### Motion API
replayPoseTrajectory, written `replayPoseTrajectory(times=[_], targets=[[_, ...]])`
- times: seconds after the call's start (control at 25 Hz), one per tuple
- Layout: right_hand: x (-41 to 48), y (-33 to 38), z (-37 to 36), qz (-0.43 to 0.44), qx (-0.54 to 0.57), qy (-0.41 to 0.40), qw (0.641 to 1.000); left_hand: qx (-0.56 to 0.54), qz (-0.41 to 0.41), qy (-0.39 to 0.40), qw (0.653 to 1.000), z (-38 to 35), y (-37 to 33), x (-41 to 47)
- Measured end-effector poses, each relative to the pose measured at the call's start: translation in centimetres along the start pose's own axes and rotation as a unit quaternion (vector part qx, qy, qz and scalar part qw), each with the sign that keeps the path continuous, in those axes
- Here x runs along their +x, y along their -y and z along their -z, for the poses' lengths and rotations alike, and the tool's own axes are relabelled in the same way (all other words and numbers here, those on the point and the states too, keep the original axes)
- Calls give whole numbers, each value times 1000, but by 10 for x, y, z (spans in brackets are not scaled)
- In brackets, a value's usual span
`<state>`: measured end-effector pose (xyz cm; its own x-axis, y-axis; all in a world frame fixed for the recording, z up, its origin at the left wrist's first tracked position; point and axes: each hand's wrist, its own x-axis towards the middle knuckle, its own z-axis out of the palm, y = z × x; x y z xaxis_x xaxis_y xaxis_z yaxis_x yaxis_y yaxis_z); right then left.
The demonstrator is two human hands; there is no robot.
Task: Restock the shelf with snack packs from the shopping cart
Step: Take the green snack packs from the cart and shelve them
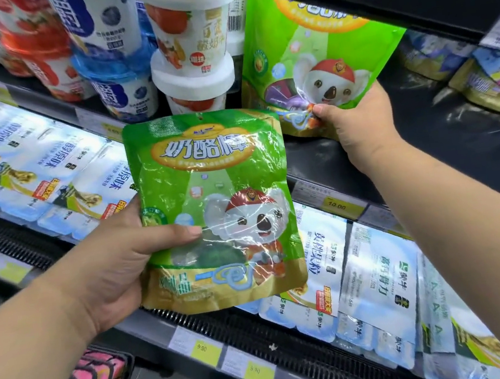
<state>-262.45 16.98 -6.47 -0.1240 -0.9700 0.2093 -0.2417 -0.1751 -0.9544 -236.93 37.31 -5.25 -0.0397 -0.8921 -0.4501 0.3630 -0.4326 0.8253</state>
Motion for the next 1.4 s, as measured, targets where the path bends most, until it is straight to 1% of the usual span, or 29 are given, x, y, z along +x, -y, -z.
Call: replayPoseTrajectory(times=[0.12, 0.28, 0.36, 0.4, 0.52, 0.56, 0.64, 0.72, 0.8, 0.92, 1.04, 1.12, 1.24, 1.4], targets=[[3, -1, -2, 1, 7, 5, 1000, 7, -2, -4, 1000, -2, -3, 3], [-7, 0, 4, -33, 30, 21, 999, 17, -1, -7, 1000, -5, -6, 6], [-16, 2, 10, -70, 51, 20, 996, 24, 2, -1, 1000, -8, -7, 6], [-24, 6, 14, -94, 60, 0, 994, 27, 4, 4, 1000, -10, -7, 7], [-66, 23, 24, -149, 40, -106, 982, 28, 6, 24, 999, -17, -8, 9], [-83, 29, 25, -157, 54, -109, 980, 29, 8, 31, 999, -21, -8, 10], [-113, 38, 24, -184, 105, -53, 976, 39, 11, 49, 998, -28, -9, 13], [-134, 46, 20, -232, 113, 33, 965, 45, 12, 63, 997, -35, -8, 16], [-145, 51, 18, -263, 114, 98, 953, 47, 8, 68, 997, -39, -6, 20], [-153, 55, 18, -304, 122, 152, 933, 55, 5, 70, 996, -43, -3, 26], [-152, 50, 23, -336, 141, 146, 920, 58, 8, 66, 996, -50, -2, 29], [-150, 47, 26, -331, 158, 125, 922, 40, 7, 61, 997, -57, -3, 29], [-146, 44, 29, -290, 160, 99, 938, 38, 7, 54, 998, -66, -5, 33], [-133, 46, 33, -227, 176, 72, 955, 41, -42, 36, 998, -77, -16, 47]])
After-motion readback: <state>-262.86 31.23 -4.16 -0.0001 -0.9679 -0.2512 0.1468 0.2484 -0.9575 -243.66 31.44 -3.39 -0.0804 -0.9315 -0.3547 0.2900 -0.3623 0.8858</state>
